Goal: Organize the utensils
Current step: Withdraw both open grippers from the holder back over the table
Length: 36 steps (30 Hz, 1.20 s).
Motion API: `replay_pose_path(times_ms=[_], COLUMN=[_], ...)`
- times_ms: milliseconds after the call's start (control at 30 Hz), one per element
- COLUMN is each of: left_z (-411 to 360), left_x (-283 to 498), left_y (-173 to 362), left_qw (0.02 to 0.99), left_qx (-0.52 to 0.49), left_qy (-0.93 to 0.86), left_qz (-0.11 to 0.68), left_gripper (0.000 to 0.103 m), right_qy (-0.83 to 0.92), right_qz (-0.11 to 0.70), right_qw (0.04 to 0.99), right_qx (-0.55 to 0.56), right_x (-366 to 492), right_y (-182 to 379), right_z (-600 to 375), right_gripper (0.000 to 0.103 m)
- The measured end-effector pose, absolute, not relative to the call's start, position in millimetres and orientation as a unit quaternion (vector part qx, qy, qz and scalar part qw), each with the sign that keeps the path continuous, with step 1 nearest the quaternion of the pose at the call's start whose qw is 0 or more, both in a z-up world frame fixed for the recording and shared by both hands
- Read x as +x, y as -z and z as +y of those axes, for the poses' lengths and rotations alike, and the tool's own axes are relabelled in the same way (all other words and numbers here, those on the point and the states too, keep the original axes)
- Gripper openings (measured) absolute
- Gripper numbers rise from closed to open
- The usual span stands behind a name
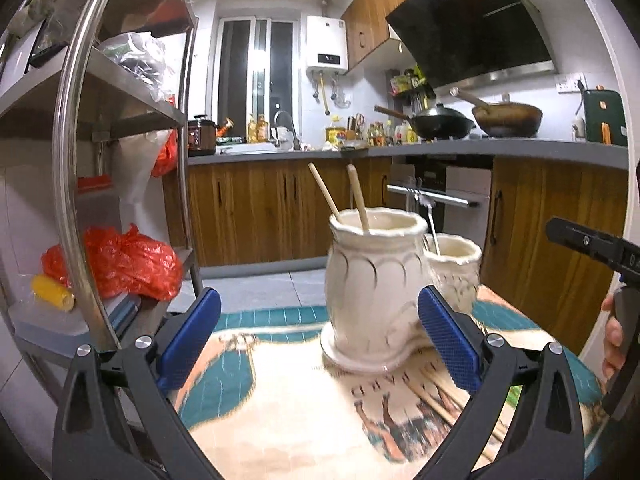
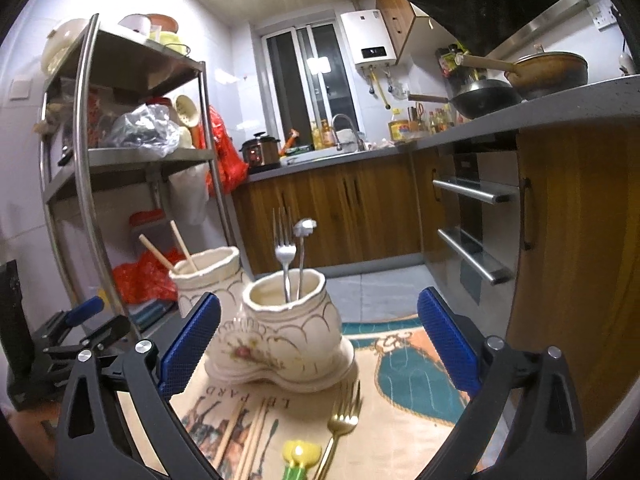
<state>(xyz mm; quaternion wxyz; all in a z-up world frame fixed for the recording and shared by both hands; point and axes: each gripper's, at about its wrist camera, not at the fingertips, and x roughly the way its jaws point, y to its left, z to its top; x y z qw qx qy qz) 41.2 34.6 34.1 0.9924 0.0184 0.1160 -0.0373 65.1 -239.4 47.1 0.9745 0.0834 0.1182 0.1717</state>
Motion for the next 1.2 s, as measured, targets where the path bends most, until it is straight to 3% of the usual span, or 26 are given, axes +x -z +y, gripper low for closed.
replay_pose_path(times_ms=[1200], left_z=[13], left_x=[53], left_y=[7], left_qw=[0.961], left_qx=[-0.013], left_qy=[0.11], left_qz=[0.252], left_gripper=[0.097], right_qy=[-0.173], right_qz=[0.262], right_qw=[0.949], right_qx=[-0.029], right_x=[65], right_y=[-2], right_z=[-227], right_gripper=[0.098])
